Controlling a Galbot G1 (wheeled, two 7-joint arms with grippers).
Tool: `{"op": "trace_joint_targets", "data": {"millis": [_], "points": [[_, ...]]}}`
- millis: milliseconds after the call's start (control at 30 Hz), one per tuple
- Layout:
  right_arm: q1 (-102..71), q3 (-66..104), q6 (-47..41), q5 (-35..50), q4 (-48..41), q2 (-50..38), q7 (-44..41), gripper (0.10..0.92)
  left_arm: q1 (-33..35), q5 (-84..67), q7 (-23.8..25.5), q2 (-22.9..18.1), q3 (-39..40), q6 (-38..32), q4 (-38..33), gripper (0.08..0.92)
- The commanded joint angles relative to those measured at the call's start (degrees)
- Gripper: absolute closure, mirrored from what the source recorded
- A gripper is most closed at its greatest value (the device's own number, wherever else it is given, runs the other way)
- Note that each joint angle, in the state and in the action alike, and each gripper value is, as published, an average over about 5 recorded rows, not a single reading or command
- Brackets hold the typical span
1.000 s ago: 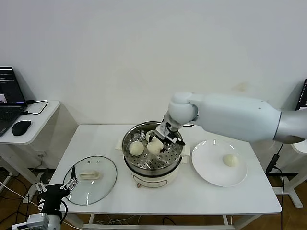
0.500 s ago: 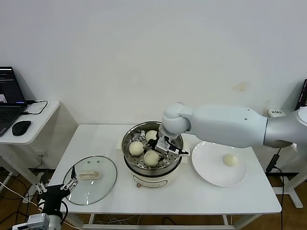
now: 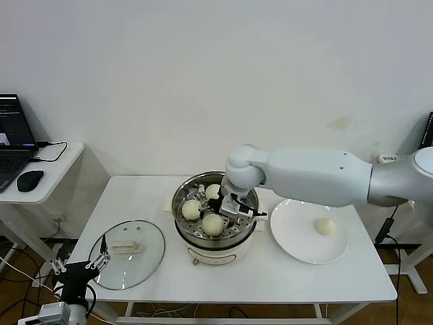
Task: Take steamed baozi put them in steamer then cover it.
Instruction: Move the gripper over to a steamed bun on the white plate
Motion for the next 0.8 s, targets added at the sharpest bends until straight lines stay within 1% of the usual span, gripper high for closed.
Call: {"op": "trace_joint_targets", "data": {"millis": [33,133,233,333,433,533,633,800], "points": [[2.8,4.2,-2.4,3.8,-0.1,-4.7,-1.4,0.204,0.0,0.1,0.0,0.1,0.1,0.0,-0.2,0.177],[3.6,5.7,-8.3,8.3,0.9,-9.1,-2.6,0.203,-0.1,0.1,0.1,0.4,0.2,0.0,-0.2,0.177],[4.1,6.7,-17.1,12.7,3.2,-14.3,-3.9,0.203,-0.1,0.0,0.1,1.1,0.1,0.0,-0.2,0.177],[3.7,7.6,-26.4,15.4,6.6,-20.4,-4.5,0.203,-0.3,-0.1,0.1,1.8,0.1,0.0,-0.3,0.177],[2.2,8.2,-32.7,16.7,10.1,-28.1,-4.1,0.203,-0.5,-0.1,0.2,2.3,0.5,0.1,-0.4,0.177],[0.0,8.5,-35.0,15.4,12.8,-35.0,-3.7,0.203,-0.8,0.0,0.2,2.7,1.2,0.1,-0.4,0.177],[-2.7,9.0,-35.4,12.7,14.4,-40.4,-3.7,0.203,-1.0,0.0,0.2,3.2,1.9,0.1,-0.3,0.177],[-11.0,13.4,-32.8,6.6,12.6,-45.4,-4.2,0.203,-1.4,0.2,0.3,3.9,2.8,0.1,0.1,0.177]]}}
